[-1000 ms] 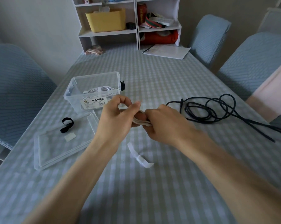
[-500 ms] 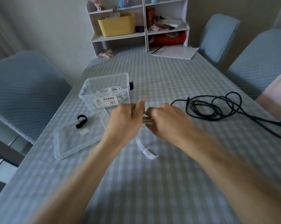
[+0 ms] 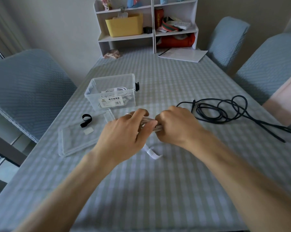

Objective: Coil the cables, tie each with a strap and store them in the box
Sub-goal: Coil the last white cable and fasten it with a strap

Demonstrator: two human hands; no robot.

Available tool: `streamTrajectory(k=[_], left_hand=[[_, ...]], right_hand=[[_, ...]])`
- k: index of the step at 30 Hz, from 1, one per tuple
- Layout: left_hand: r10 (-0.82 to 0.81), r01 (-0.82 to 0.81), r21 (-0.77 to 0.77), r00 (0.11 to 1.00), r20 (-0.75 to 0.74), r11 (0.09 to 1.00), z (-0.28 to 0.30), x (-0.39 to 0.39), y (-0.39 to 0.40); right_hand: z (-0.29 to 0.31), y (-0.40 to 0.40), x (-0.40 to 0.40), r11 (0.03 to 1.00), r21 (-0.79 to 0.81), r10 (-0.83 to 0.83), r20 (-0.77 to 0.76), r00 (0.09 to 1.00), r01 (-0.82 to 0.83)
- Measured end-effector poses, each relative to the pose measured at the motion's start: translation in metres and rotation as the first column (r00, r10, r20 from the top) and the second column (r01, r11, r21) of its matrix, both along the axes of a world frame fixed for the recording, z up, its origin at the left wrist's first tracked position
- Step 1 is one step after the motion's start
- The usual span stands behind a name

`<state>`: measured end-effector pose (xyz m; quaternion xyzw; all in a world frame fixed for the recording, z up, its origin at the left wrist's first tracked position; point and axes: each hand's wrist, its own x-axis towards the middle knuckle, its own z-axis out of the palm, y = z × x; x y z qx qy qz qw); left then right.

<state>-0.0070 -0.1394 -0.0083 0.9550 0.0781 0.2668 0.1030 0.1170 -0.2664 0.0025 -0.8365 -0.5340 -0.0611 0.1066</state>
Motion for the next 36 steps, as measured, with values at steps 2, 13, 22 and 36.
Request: streamTrajectory(k=[2,13,22,36], left_hand=[[0.019,-0.013,0.132,0.999,-0.046,0.991,0.001,-0.001,0.006],[-0.181,0.1,0.31,0.953,0.244,0.945,-0.019,0.0,0.002],[-0.275,0.352,-0.261,0.917,0.29,0.899,-0.023,-0.022,-0.008],[-0.202,0.206,0.011,0.945,0.257,0.978,-0.039,-0.049,-0.005]], right_hand=[[-0.002,0.003,-0.003,1.0,-0.004,0.006,-0.003,1.0,-0.006],[-0.01,0.004,-0.003,0.999,-0.015,0.033,-0.491,0.87,-0.046],[-0.005,0.001,-0.003,0.993,-0.1,0.033,-0.323,0.946,-0.069],[0.009,0.003,-0.007,0.927,-0.266,0.167,-0.34,0.926,-0.265]])
